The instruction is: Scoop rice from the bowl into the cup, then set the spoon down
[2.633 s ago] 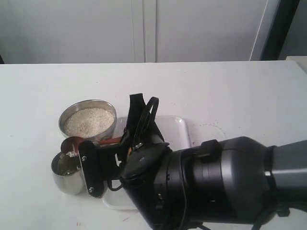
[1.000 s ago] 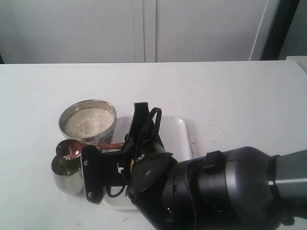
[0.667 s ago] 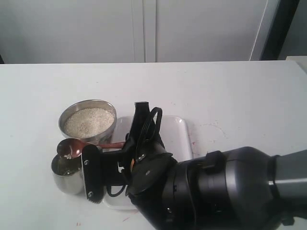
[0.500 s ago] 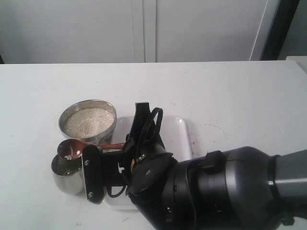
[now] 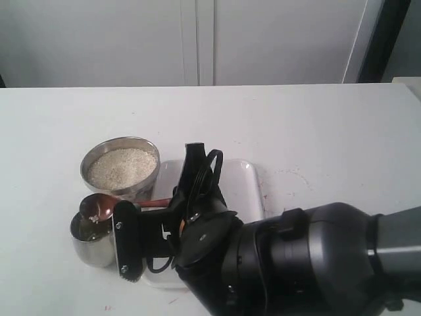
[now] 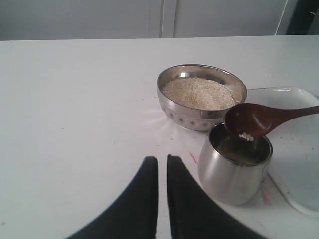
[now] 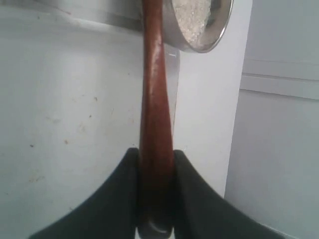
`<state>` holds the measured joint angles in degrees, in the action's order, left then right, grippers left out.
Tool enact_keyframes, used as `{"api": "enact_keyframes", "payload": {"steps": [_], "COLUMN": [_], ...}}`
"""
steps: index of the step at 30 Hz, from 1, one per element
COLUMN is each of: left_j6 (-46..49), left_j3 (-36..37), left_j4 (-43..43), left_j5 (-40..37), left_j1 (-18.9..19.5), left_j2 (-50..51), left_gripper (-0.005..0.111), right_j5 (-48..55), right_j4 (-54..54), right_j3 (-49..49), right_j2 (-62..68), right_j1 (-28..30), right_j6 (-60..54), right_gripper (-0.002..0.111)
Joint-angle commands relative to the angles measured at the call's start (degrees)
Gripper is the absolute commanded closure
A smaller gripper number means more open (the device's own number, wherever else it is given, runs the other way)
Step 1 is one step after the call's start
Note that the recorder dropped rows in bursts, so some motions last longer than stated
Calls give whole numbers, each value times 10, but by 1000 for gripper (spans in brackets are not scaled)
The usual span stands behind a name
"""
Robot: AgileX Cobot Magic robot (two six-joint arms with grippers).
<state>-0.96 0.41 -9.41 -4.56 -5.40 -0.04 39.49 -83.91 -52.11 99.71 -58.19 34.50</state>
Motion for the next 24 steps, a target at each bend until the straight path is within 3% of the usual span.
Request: {"api": "enact_keyframes", "payload": {"steps": [1,13,16,21,24], "left_j6": [-1,-1,-1,-1,-1], "left_j3": [-4,-4,-4,-4,-4], "left_j4": [-4,-4,-4,-4,-4], "left_j5": [2,2,2,2,2], "left_j1": [1,1,1,1,1], "left_j2": [0,0,0,0,0], "left_gripper": [92,92,92,92,92], "right_j5": [5,11,-20,26,7], "right_j4": [7,-14,16,-15,-3], "right_j3": [2,2,2,2,2], "right_j2": [-2,-2,-2,-2,-2], "right_j1": [0,-1,-1,-1,-1], "right_j6": [7,20,-35,25,-16], "right_gripper": [108,108,108,108,108]}}
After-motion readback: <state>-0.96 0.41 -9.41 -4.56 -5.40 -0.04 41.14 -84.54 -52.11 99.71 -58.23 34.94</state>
